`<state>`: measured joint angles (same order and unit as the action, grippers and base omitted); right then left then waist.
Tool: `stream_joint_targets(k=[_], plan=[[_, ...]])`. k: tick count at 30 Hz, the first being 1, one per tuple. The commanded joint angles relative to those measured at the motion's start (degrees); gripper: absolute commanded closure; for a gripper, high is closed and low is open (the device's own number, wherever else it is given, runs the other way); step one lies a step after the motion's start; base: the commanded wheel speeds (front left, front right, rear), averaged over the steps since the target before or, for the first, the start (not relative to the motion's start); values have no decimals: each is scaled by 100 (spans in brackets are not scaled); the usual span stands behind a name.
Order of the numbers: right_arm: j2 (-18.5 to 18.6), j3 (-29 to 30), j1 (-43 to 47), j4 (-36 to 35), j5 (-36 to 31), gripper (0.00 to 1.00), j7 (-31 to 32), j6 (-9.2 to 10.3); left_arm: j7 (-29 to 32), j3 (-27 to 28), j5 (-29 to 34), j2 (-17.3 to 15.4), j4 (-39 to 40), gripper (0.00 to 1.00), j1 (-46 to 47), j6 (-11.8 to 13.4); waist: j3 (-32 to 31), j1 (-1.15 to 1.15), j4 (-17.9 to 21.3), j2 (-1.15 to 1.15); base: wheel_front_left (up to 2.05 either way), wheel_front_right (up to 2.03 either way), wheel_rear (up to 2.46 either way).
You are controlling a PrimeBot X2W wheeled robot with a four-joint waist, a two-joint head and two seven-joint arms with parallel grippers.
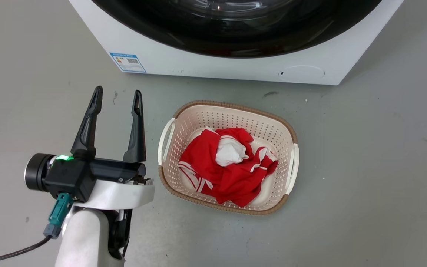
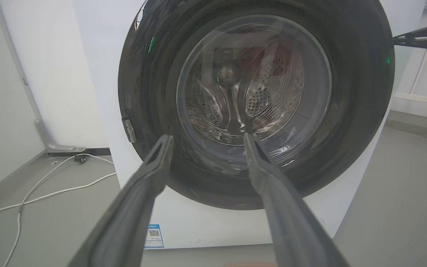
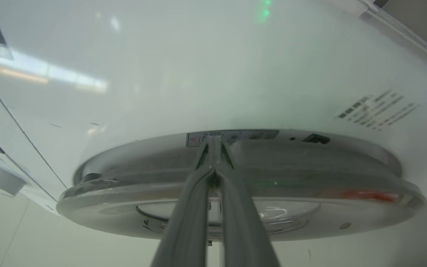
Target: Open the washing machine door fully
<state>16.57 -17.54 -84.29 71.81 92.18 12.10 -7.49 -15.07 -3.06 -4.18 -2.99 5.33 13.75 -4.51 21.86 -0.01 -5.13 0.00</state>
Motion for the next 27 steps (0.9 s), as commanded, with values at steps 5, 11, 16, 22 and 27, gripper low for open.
stream_joint_targets(k=[5, 11, 16, 22, 27], plan=[[-56, -140, -309, 184, -157, 100, 65, 0, -12, 29, -54, 11, -7, 0, 207, 2, 259, 1, -64, 0, 0, 0, 0], [15, -220, -78, 201, -225, 100, 163, 1, -12, -10, -58, 14, -48, 0, 308, -8, 386, 1, -107, 0, 0, 0, 0], [-57, -236, 73, 198, -164, 100, 613, 0, -12, -55, -123, 15, -93, 0, 328, 20, 410, 1, -131, 0, 0, 0, 0], [-125, -144, -9, 185, 10, 100, 1161, -1, -12, -106, -147, 15, -140, 0, 363, 50, 385, 1, -135, 0, 0, 0, 0], [-75, -123, -110, 188, 55, 100, 1342, -1, -12, -141, -142, 14, -171, 0, 360, 71, 349, 1, -116, 0, 0, 0, 0]])
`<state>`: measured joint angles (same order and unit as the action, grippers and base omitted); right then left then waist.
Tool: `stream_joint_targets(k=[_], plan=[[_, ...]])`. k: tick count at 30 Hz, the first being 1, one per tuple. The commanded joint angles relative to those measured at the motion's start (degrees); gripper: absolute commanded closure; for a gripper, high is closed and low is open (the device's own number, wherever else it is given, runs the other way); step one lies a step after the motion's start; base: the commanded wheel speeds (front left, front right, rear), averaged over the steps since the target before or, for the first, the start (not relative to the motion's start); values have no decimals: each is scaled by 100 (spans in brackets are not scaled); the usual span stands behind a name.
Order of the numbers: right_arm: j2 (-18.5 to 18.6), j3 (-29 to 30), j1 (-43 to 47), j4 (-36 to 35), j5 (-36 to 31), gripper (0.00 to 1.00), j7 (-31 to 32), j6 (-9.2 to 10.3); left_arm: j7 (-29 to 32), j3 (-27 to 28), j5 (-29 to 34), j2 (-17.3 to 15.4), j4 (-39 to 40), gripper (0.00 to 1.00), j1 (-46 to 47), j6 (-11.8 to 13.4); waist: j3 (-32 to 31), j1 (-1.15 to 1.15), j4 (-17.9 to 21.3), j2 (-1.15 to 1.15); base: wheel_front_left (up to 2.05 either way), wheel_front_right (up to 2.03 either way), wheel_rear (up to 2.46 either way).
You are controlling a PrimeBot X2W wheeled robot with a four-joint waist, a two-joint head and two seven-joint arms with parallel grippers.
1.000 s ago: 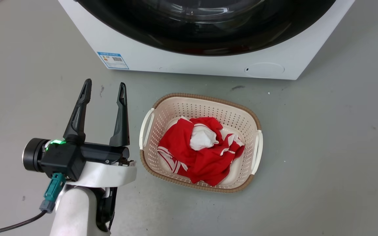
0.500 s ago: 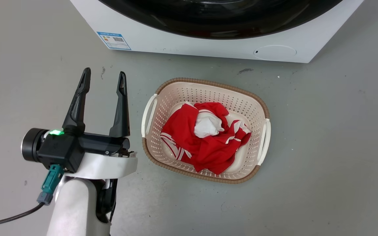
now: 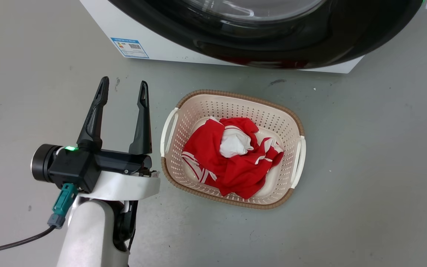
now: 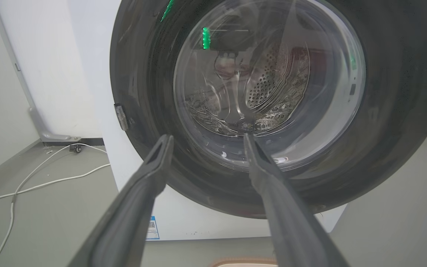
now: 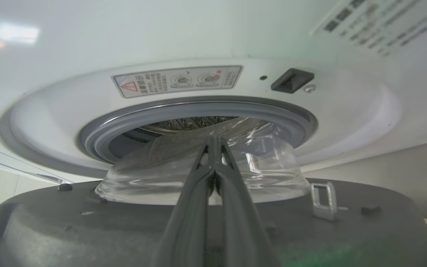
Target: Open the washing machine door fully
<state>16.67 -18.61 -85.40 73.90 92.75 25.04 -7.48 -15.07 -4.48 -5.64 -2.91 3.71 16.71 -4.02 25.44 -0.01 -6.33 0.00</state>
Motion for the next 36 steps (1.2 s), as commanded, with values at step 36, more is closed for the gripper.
stream_joint_targets(k=[36], plan=[[-1036, -534, 3305, -2363, 162, 100, 2018, -8, -12, -370, 71, 5, -419, 0, -1124, 75, -1961, 1, 270, 0, 0, 0, 0]])
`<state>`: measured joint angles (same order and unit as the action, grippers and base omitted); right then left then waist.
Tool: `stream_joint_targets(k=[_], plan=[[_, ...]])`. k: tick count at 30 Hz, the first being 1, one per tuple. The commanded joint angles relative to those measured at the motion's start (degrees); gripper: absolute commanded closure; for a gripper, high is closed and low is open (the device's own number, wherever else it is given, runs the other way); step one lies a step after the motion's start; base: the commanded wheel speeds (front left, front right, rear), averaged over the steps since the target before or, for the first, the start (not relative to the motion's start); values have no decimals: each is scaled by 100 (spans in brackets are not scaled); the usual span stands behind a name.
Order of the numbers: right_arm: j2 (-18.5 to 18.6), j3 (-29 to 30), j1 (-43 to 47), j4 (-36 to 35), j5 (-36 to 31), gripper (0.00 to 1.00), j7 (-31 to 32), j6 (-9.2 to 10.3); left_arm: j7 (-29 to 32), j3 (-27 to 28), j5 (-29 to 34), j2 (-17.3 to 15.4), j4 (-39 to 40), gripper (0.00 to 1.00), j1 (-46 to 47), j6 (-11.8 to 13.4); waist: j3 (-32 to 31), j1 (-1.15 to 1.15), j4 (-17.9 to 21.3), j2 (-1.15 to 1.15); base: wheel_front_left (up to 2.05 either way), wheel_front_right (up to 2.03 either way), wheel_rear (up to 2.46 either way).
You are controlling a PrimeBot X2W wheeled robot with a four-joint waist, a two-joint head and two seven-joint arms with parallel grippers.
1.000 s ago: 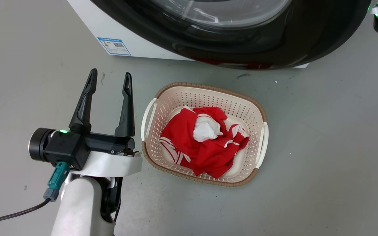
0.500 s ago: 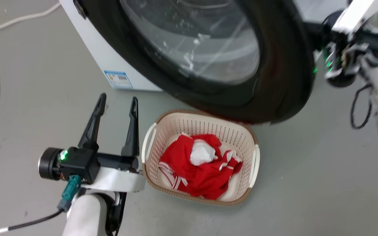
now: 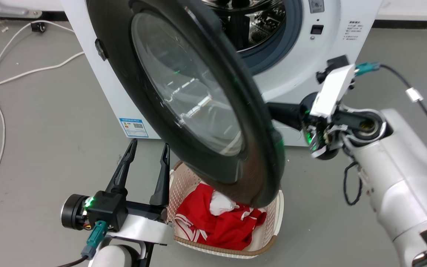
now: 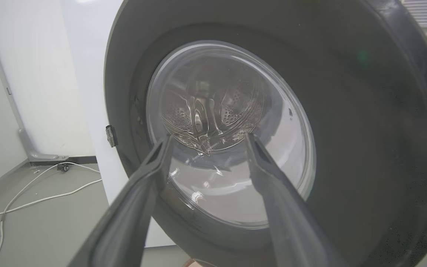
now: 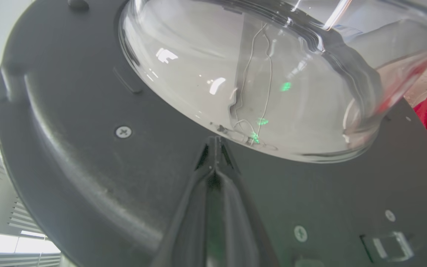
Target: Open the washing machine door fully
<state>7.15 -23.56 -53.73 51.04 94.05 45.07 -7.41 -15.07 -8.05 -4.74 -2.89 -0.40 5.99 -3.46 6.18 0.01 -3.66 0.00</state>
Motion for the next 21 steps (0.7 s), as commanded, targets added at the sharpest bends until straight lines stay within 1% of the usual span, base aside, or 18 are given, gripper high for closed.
stream_joint_targets(k=[1, 7, 15, 16, 19, 20, 21], plan=[[-121, -51, 208, -142, 37, 100, -14, -14, -12, -25, -23, 4, -17, 0, -70, 24, -47, -1, -2, 0, 0, 0, 0], [-252, -152, 545, -443, 31, 100, -116, -14, -12, -108, -58, 4, -42, 0, -96, 48, -104, -1, -36, 0, 0, 0, 0], [-345, -131, 848, -807, 49, 100, -467, -14, -12, -127, -95, 4, -55, 0, -122, 96, -142, -1, -2, 0, 0, 0, 0], [-343, -101, 879, -872, 33, 100, -579, -14, -12, -128, -86, 5, -54, 0, -130, 102, -151, -1, 10, 0, 0, 0, 0], [-314, 128, 969, -963, -117, 100, -1389, -14, -12, -107, -91, 5, -34, 0, -173, 118, -171, -1, 50, 0, 0, 0, 0], [-314, 128, 969, -963, -117, 100, -1389, -14, -12, -107, -91, 5, -34, 0, -173, 118, -171, -1, 50, 0, 0, 0, 0], [-309, 196, 985, -972, -203, 100, -1700, -14, -12, -98, -99, 5, -24, 0, -182, 121, -179, -1, 65, 0, 0, 0, 0]])
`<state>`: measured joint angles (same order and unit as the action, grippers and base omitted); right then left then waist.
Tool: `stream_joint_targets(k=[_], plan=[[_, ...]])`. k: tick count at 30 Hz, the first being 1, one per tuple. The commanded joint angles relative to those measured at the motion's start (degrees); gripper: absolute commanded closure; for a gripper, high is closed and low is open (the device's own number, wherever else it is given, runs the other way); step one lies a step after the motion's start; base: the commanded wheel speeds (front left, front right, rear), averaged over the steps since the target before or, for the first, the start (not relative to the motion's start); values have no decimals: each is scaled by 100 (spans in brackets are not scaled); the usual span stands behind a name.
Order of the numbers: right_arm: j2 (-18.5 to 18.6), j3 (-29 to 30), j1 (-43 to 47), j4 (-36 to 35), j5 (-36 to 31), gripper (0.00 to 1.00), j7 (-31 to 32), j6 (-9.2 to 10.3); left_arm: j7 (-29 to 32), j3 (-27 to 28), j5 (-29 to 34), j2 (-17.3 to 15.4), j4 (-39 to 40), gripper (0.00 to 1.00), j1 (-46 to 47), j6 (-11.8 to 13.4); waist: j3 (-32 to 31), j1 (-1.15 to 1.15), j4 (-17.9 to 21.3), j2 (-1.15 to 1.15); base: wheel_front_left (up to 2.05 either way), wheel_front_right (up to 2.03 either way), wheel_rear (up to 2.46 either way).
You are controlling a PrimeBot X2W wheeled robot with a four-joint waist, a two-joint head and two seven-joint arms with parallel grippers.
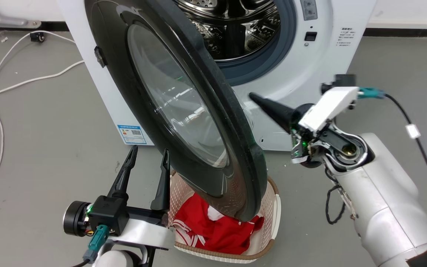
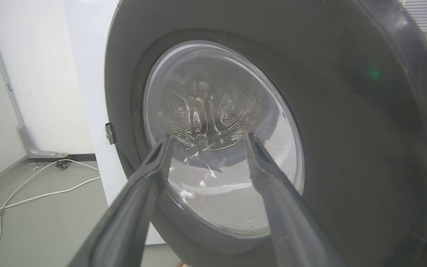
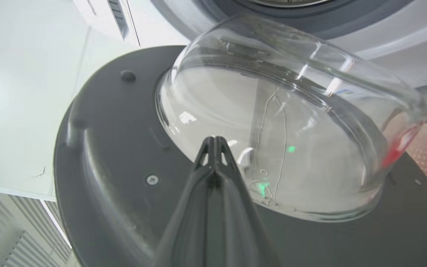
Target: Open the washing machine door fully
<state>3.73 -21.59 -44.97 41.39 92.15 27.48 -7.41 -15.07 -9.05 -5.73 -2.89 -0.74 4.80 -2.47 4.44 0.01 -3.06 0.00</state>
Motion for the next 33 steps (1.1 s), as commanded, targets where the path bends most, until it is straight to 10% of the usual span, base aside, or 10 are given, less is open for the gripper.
stream_joint_targets(k=[1, 11, 12, 14, 15, 24, 33], plan=[[32, 64, 125, -9, -61, 100, -205, -14, -12, 14, -6, 5, 14, 0, -73, 20, -17, -1, 17, 0, 0, 0, 0], [228, 820, 873, -743, 3, 100, -1587, -14, -12, 174, 27, 5, -10, 0, -116, 15, -150, -1, 172, 0, 0, 0, 0], [242, 900, 1012, -866, 24, 85, -1714, -14, -12, 195, 32, 5, -9, 0, -128, 17, -158, -1, 184, 0, 0, 0, 0], [300, 1043, 1335, -1156, 1, 11, -1982, -14, -12, 230, 45, 5, -24, 0, -166, 21, -193, -1, 196, 0, 0, 0, 0], [310, 1099, 1514, -1303, -15, 0, -2116, -14, -12, 255, 50, 4, -33, 0, -186, 31, -215, -1, 200, 0, 0, 0, 0], [383, 1311, 2978, -2378, -682, 0, -3367, -14, -12, 428, 49, 5, 11, 0, -304, 48, -283, -1, 258, 0, 0, 0, 0], [366, 1462, 3501, -2683, -3264, 0, -4218, -14, -12, 552, 58, 5, 2, 0, -344, 59, -265, -1, 369, 0, 0, 0, 0]])
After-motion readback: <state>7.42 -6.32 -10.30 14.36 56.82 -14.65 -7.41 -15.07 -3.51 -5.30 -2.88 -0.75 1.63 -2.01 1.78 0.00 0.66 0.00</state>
